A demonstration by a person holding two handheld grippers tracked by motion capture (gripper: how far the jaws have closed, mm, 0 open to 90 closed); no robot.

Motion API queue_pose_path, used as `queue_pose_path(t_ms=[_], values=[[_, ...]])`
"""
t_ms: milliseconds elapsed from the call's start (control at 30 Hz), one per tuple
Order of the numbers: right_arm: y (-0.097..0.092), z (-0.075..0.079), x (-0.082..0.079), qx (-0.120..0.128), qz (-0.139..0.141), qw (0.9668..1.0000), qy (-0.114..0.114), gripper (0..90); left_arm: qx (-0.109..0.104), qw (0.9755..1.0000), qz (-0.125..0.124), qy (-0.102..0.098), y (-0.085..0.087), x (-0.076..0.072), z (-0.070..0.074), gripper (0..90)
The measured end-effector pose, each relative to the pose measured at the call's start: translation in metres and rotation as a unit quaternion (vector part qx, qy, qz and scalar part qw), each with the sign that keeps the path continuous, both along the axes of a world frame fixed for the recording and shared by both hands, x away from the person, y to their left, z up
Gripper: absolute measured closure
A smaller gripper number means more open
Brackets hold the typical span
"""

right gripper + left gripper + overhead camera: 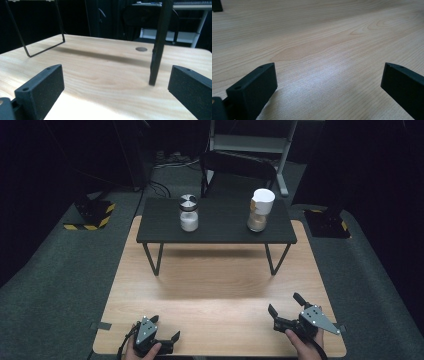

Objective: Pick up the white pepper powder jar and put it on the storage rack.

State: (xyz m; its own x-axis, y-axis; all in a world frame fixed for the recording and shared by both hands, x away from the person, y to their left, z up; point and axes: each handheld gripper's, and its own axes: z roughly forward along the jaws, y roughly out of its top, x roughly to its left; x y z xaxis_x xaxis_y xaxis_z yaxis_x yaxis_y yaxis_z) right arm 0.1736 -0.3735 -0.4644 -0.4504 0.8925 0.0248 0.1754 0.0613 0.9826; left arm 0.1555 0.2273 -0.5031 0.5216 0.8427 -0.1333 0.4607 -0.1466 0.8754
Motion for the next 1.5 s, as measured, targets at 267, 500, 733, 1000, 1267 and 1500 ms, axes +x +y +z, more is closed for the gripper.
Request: queue_pose_path(t_ms=[267, 500, 733, 1000, 1267, 1500], values=[[-0.008, -0.01, -0.009, -0.001, -0.007, 0.9998, 0.017, 0.3, 0.002, 1.0, 0.0, -0.001, -0.001, 0.0, 0.0, 0.9], [-0.011, -0.016, -0.013, -0.003, -0.013, 0.9995, 0.028, 0.3, 0.002, 1.0, 0.0, 0.0, -0.001, 0.0, 0.0, 0.9], [-0.012, -0.022, -0.014, -0.007, -0.018, 0.999, 0.041, 0.4, 0.002, 1.0, 0.0, 0.0, -0.001, 0.0, 0.0, 0.9], [-0.013, -0.025, -0.011, -0.013, -0.025, 0.9982, 0.053, 0.4, 0.002, 1.0, 0.0, 0.0, -0.001, 0.0, 0.0, 0.9], [-0.013, -0.028, -0.009, -0.019, -0.03, 0.9975, 0.062, 0.4, 0.002, 1.0, 0.001, 0.001, -0.001, 0.0, 0.0, 0.9], [-0.013, -0.028, -0.008, -0.02, -0.029, 0.9974, 0.062, 0.4, 0.002, 1.0, 0.002, 0.0, -0.001, 0.0, 0.0, 0.9]])
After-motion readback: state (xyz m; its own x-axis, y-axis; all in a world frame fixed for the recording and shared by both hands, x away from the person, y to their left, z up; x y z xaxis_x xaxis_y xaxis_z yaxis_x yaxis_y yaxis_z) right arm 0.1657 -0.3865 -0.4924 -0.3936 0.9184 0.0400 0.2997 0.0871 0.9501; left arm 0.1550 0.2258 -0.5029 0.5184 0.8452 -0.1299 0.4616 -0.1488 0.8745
